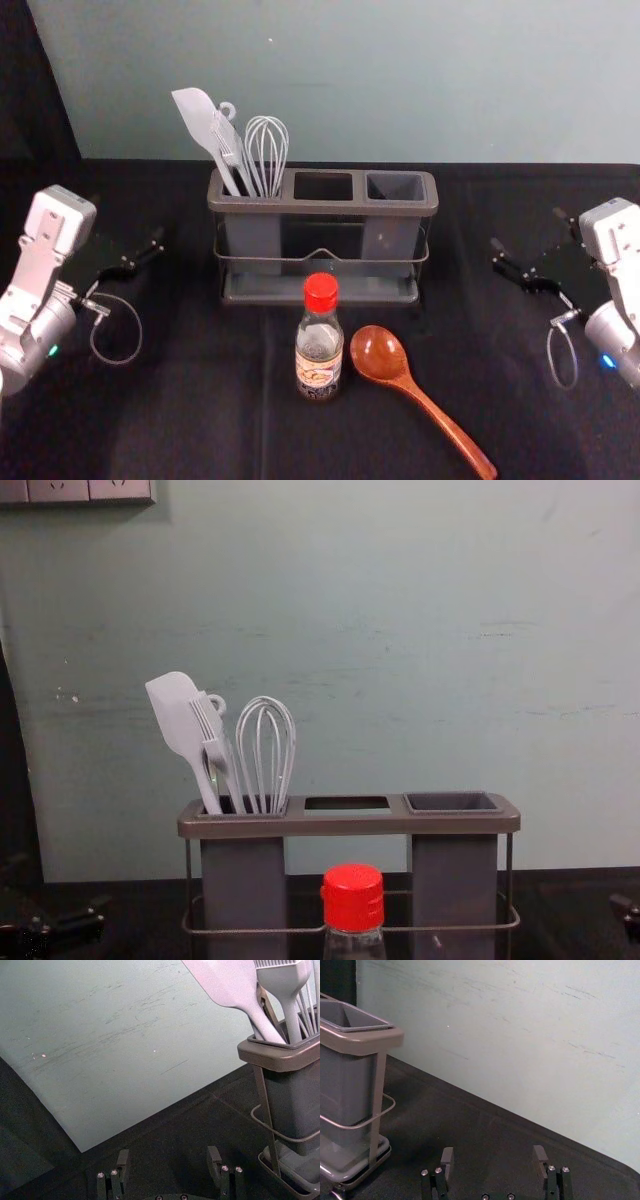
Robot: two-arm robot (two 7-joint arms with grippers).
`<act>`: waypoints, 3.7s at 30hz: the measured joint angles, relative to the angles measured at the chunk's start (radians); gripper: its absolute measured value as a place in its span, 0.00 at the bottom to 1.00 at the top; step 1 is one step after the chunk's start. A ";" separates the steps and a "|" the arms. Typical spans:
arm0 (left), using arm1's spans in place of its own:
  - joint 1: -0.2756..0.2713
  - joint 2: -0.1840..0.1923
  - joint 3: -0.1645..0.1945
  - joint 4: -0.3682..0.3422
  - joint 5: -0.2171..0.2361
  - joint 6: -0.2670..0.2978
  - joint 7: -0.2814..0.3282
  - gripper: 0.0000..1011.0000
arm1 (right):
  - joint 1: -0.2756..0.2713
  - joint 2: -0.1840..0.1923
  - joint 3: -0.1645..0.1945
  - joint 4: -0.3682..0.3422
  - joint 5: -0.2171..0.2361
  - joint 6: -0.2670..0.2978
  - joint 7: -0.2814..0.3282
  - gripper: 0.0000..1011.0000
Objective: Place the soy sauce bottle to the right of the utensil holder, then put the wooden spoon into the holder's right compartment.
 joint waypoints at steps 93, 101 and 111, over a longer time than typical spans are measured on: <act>0.000 0.000 0.000 0.000 0.000 0.000 0.000 0.99 | -0.211 -0.244 -0.005 -0.305 0.033 -0.006 0.388 0.78; 0.000 0.000 0.000 0.000 0.000 0.000 0.000 0.99 | -0.221 -0.257 0.011 -0.308 0.019 0.005 0.400 0.53; 0.000 0.000 0.000 0.000 0.000 0.000 0.000 0.99 | -0.245 -0.262 0.027 -0.341 0.016 0.004 0.410 0.38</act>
